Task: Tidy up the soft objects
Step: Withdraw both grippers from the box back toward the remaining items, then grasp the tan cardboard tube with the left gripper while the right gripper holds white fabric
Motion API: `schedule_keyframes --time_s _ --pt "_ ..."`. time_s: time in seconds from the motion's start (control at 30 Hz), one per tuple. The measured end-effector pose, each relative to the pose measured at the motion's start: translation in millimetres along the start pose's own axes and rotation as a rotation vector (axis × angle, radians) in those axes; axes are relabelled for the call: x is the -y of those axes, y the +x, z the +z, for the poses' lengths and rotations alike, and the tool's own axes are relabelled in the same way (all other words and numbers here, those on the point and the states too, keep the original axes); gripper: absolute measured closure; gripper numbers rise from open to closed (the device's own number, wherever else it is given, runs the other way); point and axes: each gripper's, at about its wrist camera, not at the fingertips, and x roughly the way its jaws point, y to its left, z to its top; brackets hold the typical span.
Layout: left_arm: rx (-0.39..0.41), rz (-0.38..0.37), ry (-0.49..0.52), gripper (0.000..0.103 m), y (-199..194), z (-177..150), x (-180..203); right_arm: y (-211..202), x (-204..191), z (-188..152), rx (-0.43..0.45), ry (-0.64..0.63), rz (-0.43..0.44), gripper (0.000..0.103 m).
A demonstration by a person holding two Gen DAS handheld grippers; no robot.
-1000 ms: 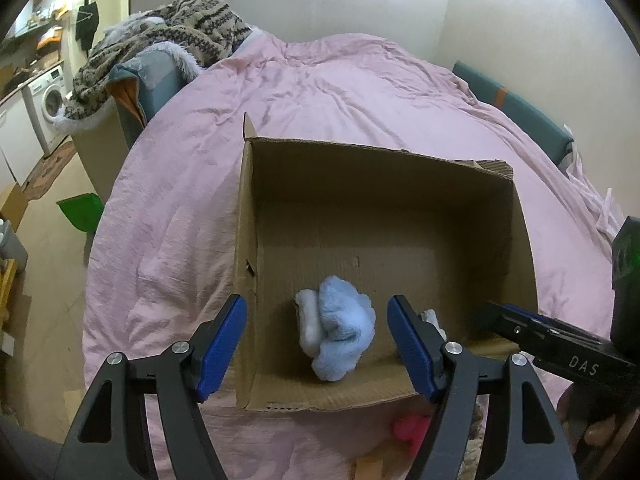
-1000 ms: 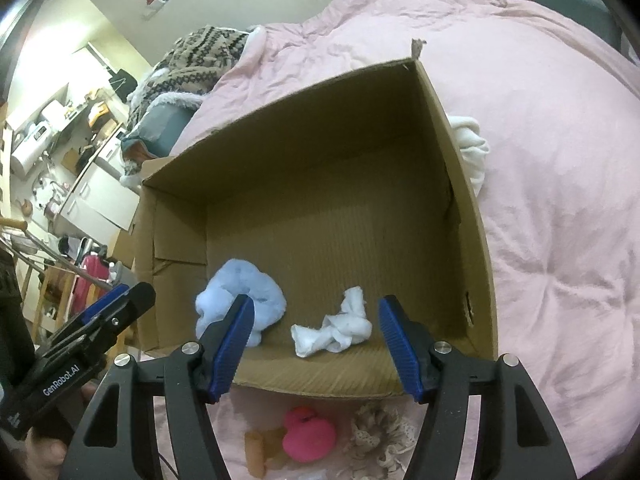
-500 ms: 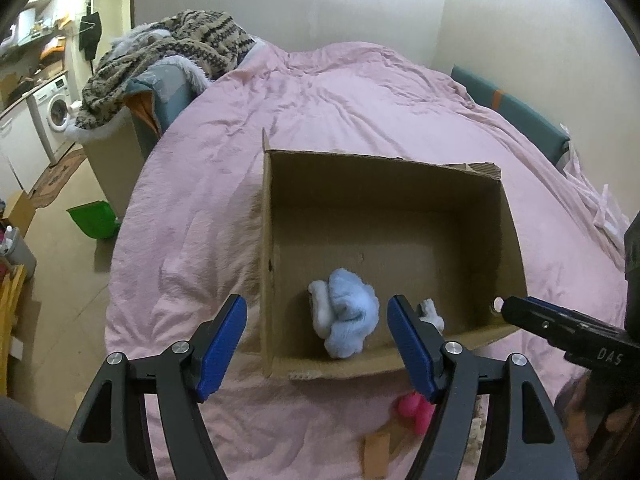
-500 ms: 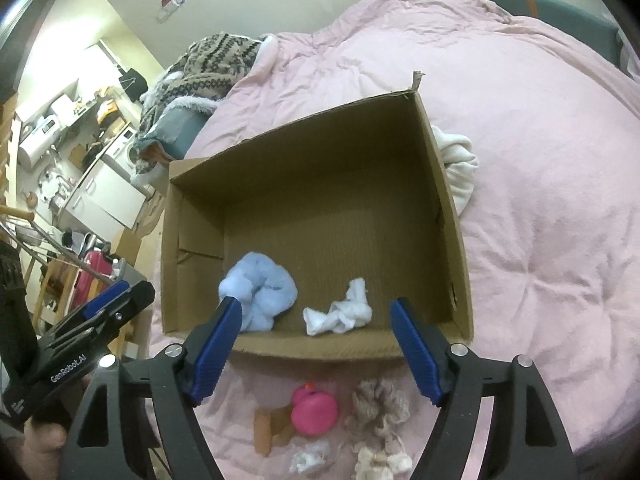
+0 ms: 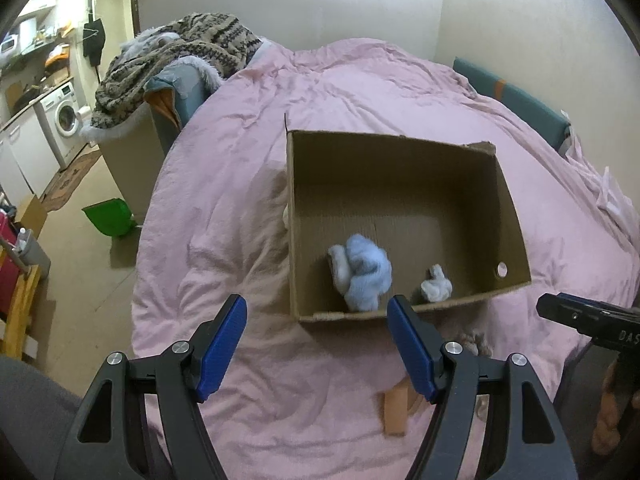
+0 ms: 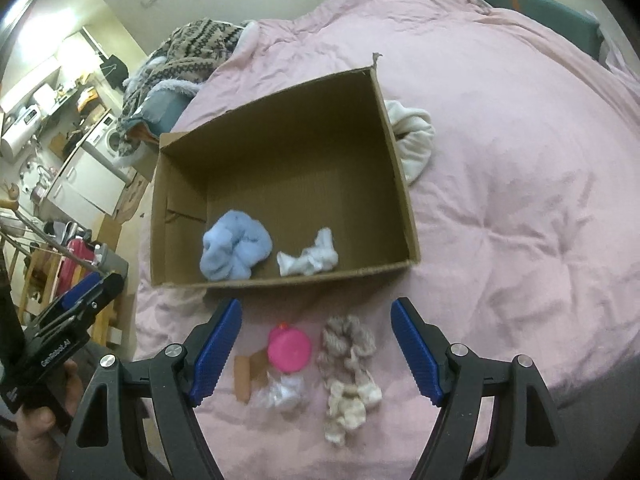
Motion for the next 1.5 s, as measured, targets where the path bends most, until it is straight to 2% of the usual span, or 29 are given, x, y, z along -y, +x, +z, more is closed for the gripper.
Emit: schedule_keyframes --time_s 0.23,0.37,0.43,0.57,0.73,0.83,0.9,1.03,1.1,1.2,1.27,1.5 --pt "-0.042 -0.004 -0.016 0.033 -2 -16 0 1 7 -14 -0.04 0.042 0.028 0.022" --pt "-0.073 0.024 -0.025 0.033 6 -22 -5 10 11 -19 -0.077 0.065 0.024 0.022" --pt "-0.052 0.064 -0.049 0.033 8 -20 -11 11 15 -20 -0.086 0.082 0.028 0.022" --pt "-0.073 0.054 -0.122 0.033 14 -18 -27 17 28 -21 -0.118 0.149 0.028 0.022" --pt "-0.11 0.044 -0.161 0.033 24 -18 -33 48 31 -32 -0.298 0.169 -0.008 0.022" --pt "-0.11 0.044 -0.158 0.033 24 -18 -32 61 28 -39 -0.378 0.131 -0.079 0.022" --pt "-0.117 0.036 -0.159 0.033 25 -18 -32 73 26 -44 -0.439 0.121 -0.071 0.022" --pt "-0.122 0.029 -0.162 0.033 26 -18 -31 91 14 -52 -0.5 0.057 -0.107 0.036" --pt "-0.122 0.028 -0.158 0.033 27 -19 -29 97 10 -55 -0.508 0.023 -0.142 0.06" --pt "-0.121 0.025 -0.154 0.033 26 -20 -28 97 10 -58 -0.504 0.01 -0.163 0.078" --pt "-0.124 0.023 -0.154 0.033 26 -20 -28 91 10 -57 -0.487 0.005 -0.167 0.083" --pt "-0.143 0.008 -0.19 0.033 28 -20 -33 57 2 -48 -0.417 0.008 -0.081 0.084"
